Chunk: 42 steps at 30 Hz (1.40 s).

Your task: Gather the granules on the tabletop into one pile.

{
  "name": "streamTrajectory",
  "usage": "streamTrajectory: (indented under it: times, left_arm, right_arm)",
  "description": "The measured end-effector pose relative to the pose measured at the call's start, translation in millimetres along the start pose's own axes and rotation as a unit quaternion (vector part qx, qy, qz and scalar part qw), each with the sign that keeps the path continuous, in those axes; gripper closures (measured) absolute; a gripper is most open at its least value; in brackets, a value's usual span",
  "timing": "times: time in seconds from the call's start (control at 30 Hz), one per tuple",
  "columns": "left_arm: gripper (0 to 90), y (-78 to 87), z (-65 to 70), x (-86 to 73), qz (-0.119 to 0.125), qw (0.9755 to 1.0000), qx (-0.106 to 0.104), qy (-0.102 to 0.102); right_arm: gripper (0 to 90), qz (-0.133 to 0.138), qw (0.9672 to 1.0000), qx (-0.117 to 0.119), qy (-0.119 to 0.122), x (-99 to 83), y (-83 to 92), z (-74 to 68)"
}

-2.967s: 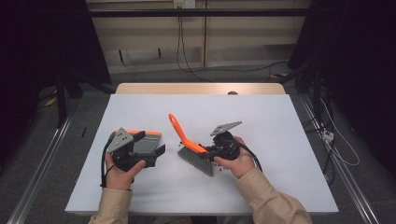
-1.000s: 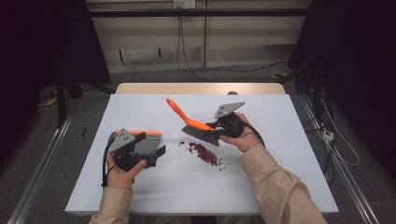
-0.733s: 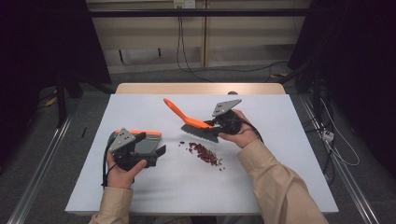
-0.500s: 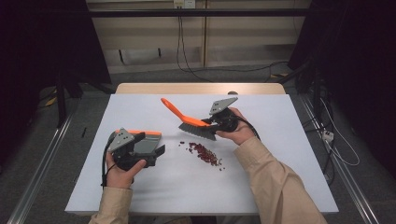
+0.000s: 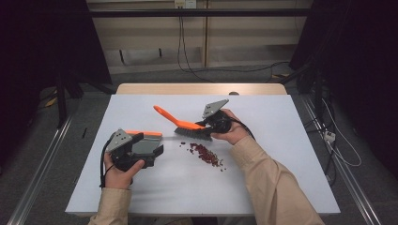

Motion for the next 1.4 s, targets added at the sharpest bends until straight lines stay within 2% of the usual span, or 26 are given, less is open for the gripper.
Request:
streamTrajectory:
  times: [0.1, 0.27, 0.33, 0.37, 0.57, 0.7, 0.9, 0.97, 1.03, 1.13, 1.2, 1.27, 1.37, 1.4]
  left_arm:
    - [4.5, -0.1, 0.2, -0.2, -0.001, 1.0000, 0.000, -0.001]
    - [4.6, 0.2, 0.6, -0.1, 0.000, 1.0000, 0.000, -0.001]
    - [4.5, 0.2, 0.6, -0.2, 0.000, 1.0000, 0.001, -0.001]
    - [4.6, 0.2, 0.6, -0.2, 0.000, 1.0000, 0.000, 0.000]
    - [4.6, 0.3, 1.0, 0.1, 0.001, 1.0000, 0.000, -0.001]
    - [4.6, -0.6, 1.6, -0.2, 0.000, 1.0000, -0.002, -0.001]
    - [4.6, -1.2, 1.2, -0.2, -0.001, 1.0000, -0.002, -0.001]
    - [4.6, -1.2, 1.1, -0.1, 0.000, 1.0000, -0.002, 0.000]
    - [4.6, -1.5, 1.0, 0.0, -0.001, 1.0000, -0.003, -0.001]
    - [4.6, -2.1, 0.6, 0.0, -0.002, 1.0000, -0.002, -0.001]
    - [4.6, -2.6, 0.9, 0.2, -0.001, 1.0000, -0.004, 0.001]
    - [4.6, -3.3, 1.3, 0.4, -0.002, 1.0000, -0.005, -0.001]
    - [4.6, -3.9, 2.1, 0.0, -0.004, 1.0000, -0.007, -0.003]
    - [4.6, -4.1, 2.4, 0.2, -0.003, 1.0000, -0.007, -0.003]
  right_arm:
    - [71.3, -0.007, 0.9996, 0.016, 0.022, 1.8, 0.9, -5.6]
    - [71.3, -0.018, 0.9987, 0.033, 0.033, 2.5, 6.6, -13.3]
    - [71.3, -0.019, 0.9984, 0.046, 0.027, 2.9, 9.7, -17.4]
    - [71.4, -0.021, 0.9981, 0.045, 0.035, 3.0, 11.0, -19.4]
    - [71.3, -0.020, 0.9980, 0.053, 0.027, 0.6, 19.9, -31.1]
    - [71.3, -0.022, 0.9982, 0.050, 0.024, -0.7, 24.9, -38.0]
    - [71.3, -0.026, 0.9983, 0.050, 0.013, -1.3, 29.7, -41.5]
    - [71.3, -0.028, 0.9991, 0.033, -0.001, -2.3, 32.7, -40.1]
    - [71.2, -0.024, 0.9991, 0.012, -0.032, -4.0, 38.0, -36.4]
    - [71.3, -0.020, 0.9964, -0.018, -0.081, -5.4, 47.0, -33.4]
    - [71.2, -0.019, 0.9917, -0.036, -0.122, -3.9, 53.1, -35.0]
    - [71.3, -0.017, 0.9879, -0.060, -0.142, 0.2, 58.1, -38.9]
    - [71.2, -0.010, 0.9796, -0.090, -0.180, 6.8, 64.1, -43.5]
    - [71.3, -0.012, 0.9756, -0.104, -0.193, 8.8, 65.3, -45.1]
Point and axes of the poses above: each handheld gripper's, and its own axes: y roughly backward along the jaws, x roughly out of its top, z roughly to its right, the point moved 3 cm from there along -y, roughly forward along the jaws, and after that the axes turned 14 degrees about y, right-handed, at the moved point
